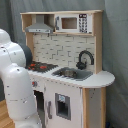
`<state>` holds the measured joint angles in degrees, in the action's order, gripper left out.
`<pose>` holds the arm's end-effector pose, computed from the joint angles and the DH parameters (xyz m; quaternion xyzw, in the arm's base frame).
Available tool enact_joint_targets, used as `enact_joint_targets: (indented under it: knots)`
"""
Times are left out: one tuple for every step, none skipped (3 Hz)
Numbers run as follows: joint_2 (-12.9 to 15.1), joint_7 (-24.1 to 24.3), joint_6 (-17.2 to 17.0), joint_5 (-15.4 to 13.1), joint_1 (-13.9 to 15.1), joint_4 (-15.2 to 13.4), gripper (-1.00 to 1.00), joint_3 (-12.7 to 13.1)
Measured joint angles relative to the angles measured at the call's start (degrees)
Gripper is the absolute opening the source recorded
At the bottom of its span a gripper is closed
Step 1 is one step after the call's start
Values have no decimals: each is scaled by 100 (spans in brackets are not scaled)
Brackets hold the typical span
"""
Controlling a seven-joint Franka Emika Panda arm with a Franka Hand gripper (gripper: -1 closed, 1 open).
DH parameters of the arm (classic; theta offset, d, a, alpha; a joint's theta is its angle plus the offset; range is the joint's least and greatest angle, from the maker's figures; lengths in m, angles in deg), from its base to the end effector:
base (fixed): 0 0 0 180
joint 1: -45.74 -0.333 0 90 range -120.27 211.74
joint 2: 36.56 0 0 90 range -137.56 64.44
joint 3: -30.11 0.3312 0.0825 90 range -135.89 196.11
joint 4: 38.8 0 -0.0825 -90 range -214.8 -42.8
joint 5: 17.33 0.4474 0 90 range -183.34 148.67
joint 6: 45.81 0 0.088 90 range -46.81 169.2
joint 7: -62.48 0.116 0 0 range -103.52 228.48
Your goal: Play with the kitchen
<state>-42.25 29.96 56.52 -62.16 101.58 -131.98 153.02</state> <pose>0.2942 0.5888 0.6182 0.5359 0.7341 0.1676 0.3818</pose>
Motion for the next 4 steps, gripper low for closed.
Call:
enact_joint_targets:
  knots:
    - [320, -400, -186, 326, -1, -162, 100, 4]
    - [663, -782, -329, 636, 0, -449, 100, -2]
    - [956, -1014, -378, 937, 1, -771, 100, -20]
    - [1318, -1247, -474, 1243, 3, -1128, 100, -134]
